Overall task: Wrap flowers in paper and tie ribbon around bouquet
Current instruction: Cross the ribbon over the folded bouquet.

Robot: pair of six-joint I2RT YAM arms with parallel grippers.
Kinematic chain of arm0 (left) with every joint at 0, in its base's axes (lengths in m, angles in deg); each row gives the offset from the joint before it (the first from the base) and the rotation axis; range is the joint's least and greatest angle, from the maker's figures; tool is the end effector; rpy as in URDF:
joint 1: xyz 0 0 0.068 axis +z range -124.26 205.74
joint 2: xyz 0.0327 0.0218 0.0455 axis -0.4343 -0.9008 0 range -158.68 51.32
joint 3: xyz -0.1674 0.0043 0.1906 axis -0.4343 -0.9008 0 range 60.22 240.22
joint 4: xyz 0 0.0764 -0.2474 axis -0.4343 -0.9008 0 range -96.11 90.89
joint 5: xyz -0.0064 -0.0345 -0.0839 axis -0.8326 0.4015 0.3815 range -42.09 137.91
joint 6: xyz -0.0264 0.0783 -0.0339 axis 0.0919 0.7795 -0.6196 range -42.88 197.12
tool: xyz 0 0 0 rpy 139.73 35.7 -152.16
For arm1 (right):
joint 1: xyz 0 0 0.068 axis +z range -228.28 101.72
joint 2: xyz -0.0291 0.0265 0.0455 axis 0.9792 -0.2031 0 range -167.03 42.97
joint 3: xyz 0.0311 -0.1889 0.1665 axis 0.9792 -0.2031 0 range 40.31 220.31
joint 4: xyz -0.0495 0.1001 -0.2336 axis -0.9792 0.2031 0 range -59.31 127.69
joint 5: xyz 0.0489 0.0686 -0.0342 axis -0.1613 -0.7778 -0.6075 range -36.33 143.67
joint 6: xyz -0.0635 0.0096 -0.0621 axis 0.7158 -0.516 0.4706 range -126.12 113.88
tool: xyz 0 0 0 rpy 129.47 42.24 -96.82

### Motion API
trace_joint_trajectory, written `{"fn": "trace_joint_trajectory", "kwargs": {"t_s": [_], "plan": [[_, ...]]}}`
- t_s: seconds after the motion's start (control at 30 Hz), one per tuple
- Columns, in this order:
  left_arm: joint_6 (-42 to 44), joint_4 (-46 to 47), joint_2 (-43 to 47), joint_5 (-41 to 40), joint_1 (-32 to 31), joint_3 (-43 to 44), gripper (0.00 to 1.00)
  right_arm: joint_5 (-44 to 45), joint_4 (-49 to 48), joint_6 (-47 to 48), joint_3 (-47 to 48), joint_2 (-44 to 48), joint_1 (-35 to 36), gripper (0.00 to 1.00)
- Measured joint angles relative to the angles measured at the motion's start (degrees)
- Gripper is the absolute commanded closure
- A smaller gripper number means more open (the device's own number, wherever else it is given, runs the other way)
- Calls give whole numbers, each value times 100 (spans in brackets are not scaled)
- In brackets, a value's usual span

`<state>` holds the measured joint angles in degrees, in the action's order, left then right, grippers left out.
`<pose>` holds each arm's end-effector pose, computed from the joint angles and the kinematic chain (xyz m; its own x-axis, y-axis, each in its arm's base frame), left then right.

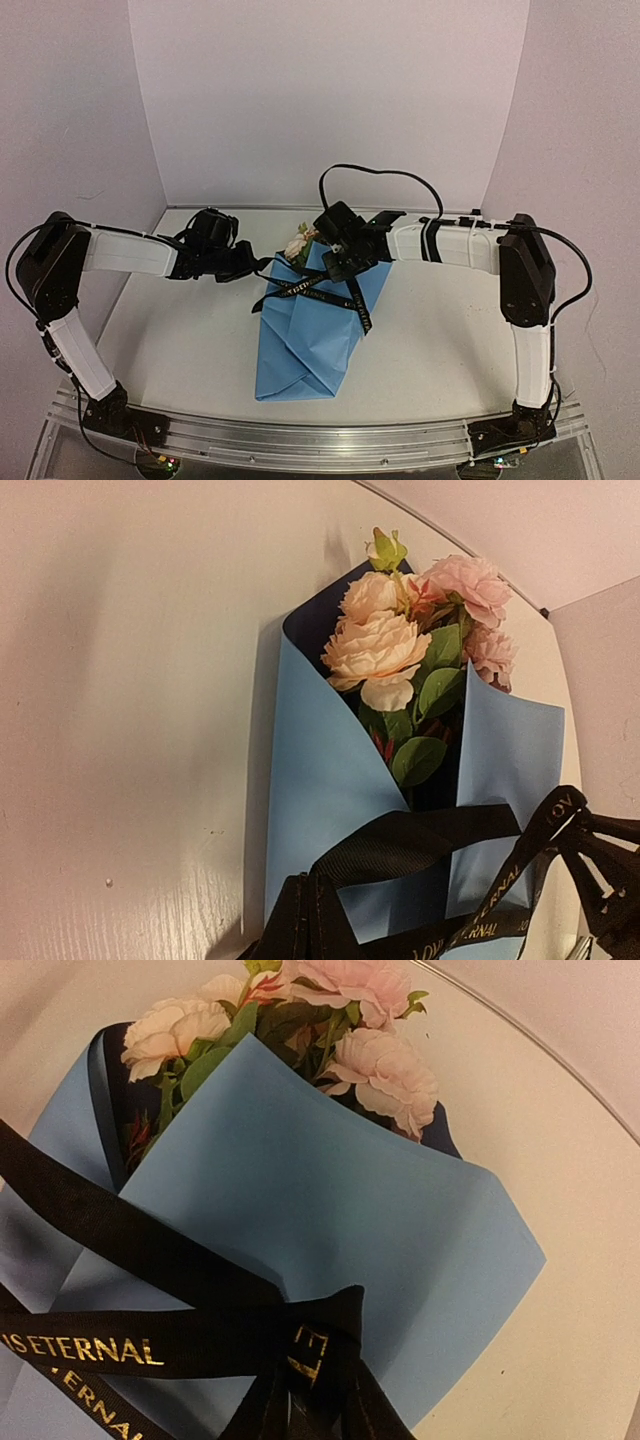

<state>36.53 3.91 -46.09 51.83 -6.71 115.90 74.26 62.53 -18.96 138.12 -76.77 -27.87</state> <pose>0.3278 -0.2149 0.1432 -0.7784 -0.2741 -0.5648 0.0974 0.8360 -0.5401 0.3251 0.3490 0.1709 -0.6321 -0.4380 -0.6392 -0.4600 0.8759 -0.1453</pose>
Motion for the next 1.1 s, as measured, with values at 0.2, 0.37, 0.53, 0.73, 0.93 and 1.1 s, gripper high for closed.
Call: {"fn": "trace_joint_trajectory", "kwargs": {"t_s": [0.2, 0.37, 0.53, 0.73, 0.93, 1.1], "plan": [[-29, 69, 0, 35, -2, 0, 100, -268, 106, -242, -13, 26, 0, 53], [-43, 67, 0, 43, -2, 2, 100, -451, 261, -394, -60, 235, 3, 43], [-43, 65, 0, 46, -2, 2, 100, -550, 307, -512, -379, 704, 71, 43], [-42, 60, 0, 53, -2, 7, 100, -495, 358, -905, -1201, 1160, 173, 44], [-39, 60, 0, 56, -2, 13, 100, -440, 475, -1151, -1427, 1080, 165, 44], [-36, 58, 0, 56, -2, 13, 100, -352, 463, -1223, -1258, 817, 118, 52]]}}
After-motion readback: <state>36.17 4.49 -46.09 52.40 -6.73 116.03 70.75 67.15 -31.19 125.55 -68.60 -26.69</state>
